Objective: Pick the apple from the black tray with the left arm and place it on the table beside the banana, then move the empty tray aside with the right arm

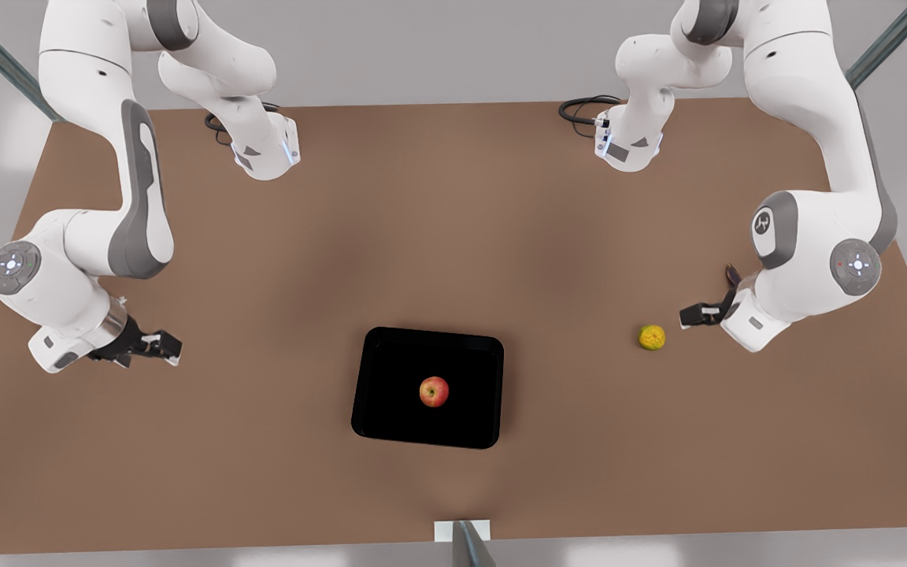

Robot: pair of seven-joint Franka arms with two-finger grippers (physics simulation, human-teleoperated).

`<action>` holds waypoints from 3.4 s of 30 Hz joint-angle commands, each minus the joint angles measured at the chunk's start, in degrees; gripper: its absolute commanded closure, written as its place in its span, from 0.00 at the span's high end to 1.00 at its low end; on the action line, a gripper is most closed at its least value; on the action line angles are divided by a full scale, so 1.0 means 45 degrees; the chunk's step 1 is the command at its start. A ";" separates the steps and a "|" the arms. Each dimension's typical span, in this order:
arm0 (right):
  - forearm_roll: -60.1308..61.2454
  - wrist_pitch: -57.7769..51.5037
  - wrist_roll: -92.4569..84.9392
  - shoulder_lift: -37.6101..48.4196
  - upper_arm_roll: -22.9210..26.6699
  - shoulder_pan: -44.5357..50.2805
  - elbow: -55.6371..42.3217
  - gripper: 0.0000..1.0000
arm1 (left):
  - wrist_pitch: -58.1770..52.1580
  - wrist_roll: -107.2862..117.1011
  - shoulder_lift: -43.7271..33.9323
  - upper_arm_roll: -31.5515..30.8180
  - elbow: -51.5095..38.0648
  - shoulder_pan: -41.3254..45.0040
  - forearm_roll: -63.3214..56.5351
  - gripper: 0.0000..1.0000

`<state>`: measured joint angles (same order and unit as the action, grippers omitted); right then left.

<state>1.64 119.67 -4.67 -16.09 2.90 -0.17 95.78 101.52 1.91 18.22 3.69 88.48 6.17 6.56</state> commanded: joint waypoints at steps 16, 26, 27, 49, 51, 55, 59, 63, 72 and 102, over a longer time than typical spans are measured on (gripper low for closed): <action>-0.0462 -0.0480 0.0041 -0.0858 0.0118 -0.0001 -0.1441 1.00 | 0.3337 1.3169 0.5773 -0.1738 -0.6596 0.6813 -0.1358 1.00; -0.0345 -0.0499 0.0139 -0.1034 0.0079 0.0077 -0.1499 1.00 | 0.6073 1.2075 0.7337 -0.1640 -0.6792 0.7263 -0.1985 1.00; -0.0228 -0.0597 0.0139 -0.1014 0.0118 0.0038 -0.1850 1.00 | 0.7223 1.2114 0.7844 -0.1601 -0.6812 0.7263 -0.2004 1.00; -0.0872 -0.0597 0.0178 -0.0819 -0.0175 0.0233 -0.2085 1.00 | 0.9745 1.2231 1.0912 0.0195 -0.8140 0.8258 -0.3782 1.00; -0.0872 -0.0597 0.0178 -0.0819 -0.0175 0.0233 -0.2085 1.00 | 0.9512 1.2212 1.0990 0.0508 -0.8140 0.8454 -0.4230 1.00; -0.0872 -0.0597 0.0178 -0.0760 -0.0175 0.0233 -0.2085 1.00 | 0.9569 1.2700 1.1302 0.0567 -0.8315 0.8610 -0.4309 1.00; -0.0872 -0.0597 0.0178 -0.0624 -0.0175 0.0233 -0.2085 1.00 | 0.9647 1.2739 1.1400 0.0606 -0.8335 0.8630 -0.4309 1.00; -0.0872 -0.0597 0.0178 -0.0604 -0.0175 0.0233 -0.2085 1.00 | 1.0038 1.2993 1.1908 0.0859 -0.8804 0.8649 -0.4309 1.00; -0.0872 -0.0597 0.0178 -0.0584 -0.0175 0.0233 -0.2085 1.00 | 1.0545 1.3286 1.2357 0.1114 -0.8901 0.8766 -0.4328 1.00; -0.1575 -0.4717 0.5313 -0.0643 -0.0175 0.3201 -0.4760 1.00 | 0.8241 0.4540 0.3316 0.0625 0.0490 0.7283 0.0416 0.73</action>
<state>-4.80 107.05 0.72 -19.07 2.04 13.00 74.97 141.27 54.15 37.15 6.47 85.40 39.80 1.21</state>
